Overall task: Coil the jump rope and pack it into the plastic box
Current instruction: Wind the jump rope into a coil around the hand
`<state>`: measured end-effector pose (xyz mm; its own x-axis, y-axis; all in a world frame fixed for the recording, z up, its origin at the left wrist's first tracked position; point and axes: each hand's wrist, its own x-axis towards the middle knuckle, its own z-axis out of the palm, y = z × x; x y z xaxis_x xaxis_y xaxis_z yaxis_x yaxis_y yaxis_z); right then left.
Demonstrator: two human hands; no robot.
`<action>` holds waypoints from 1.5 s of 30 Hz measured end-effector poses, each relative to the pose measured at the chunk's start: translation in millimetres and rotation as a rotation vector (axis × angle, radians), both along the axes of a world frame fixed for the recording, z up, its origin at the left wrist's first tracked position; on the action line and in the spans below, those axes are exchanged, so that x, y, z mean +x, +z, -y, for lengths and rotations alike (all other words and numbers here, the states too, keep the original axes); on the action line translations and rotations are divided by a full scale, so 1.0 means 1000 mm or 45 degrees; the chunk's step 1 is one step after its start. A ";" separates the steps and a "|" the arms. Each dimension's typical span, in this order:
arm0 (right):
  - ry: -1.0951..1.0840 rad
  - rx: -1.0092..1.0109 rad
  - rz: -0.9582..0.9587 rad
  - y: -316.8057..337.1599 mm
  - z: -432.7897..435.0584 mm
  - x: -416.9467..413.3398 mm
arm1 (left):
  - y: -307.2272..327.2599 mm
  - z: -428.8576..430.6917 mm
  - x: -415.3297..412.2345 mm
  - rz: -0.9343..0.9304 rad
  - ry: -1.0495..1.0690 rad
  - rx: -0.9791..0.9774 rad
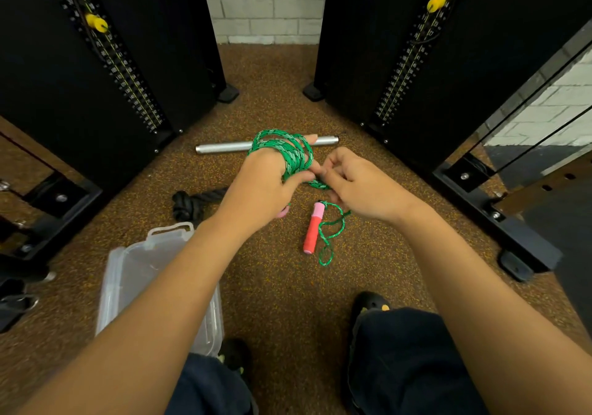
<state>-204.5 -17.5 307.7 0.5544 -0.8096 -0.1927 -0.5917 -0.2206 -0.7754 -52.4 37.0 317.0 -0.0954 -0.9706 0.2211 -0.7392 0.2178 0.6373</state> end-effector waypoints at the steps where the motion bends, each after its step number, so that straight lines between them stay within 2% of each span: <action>1: -0.012 0.059 0.063 0.001 -0.001 0.001 | -0.001 0.001 0.000 0.010 -0.010 0.004; 5: -0.066 0.226 0.252 0.003 -0.002 0.002 | -0.005 0.004 0.000 0.042 -0.013 0.040; 9: -0.028 0.219 0.219 0.001 -0.004 0.003 | -0.006 0.005 0.005 0.052 -0.046 0.172; 11: -0.043 0.197 0.151 -0.001 -0.003 0.000 | -0.001 0.007 0.011 -0.023 0.046 0.176; 13: -0.076 0.158 0.071 -0.004 0.001 -0.005 | 0.004 0.009 0.021 -0.212 0.306 0.137; 16: -0.130 0.136 0.019 -0.006 0.004 -0.009 | 0.009 0.013 0.037 -0.853 0.806 0.151; 17: -0.128 0.132 -0.002 -0.006 0.004 -0.009 | 0.011 0.012 0.038 -1.062 0.894 0.211; 19: -0.112 0.113 -0.055 -0.007 0.003 -0.006 | 0.012 0.010 0.037 -1.224 0.914 0.309; 21: -0.102 0.067 -0.097 -0.006 0.003 -0.006 | 0.013 0.008 0.032 -1.166 0.766 0.329; 26: -0.048 -0.005 -0.090 -0.002 0.003 -0.004 | 0.008 0.002 0.008 -0.702 0.147 0.387; 28: -0.051 0.010 -0.106 -0.001 0.003 -0.003 | 0.004 0.001 -0.001 -0.604 0.015 0.350; 30: -0.062 0.029 -0.114 -0.001 0.004 -0.004 | 0.001 0.002 -0.004 -0.520 -0.006 0.286; 35: -0.060 0.073 -0.047 0.003 0.002 -0.004 | -0.003 0.003 -0.004 -0.125 0.040 0.076; 41: -0.102 0.379 0.185 0.004 0.001 -0.003 | -0.010 0.001 -0.007 0.010 0.081 0.019; 45: -0.058 0.461 0.261 0.003 0.002 -0.002 | -0.011 0.004 -0.003 0.121 0.041 -0.031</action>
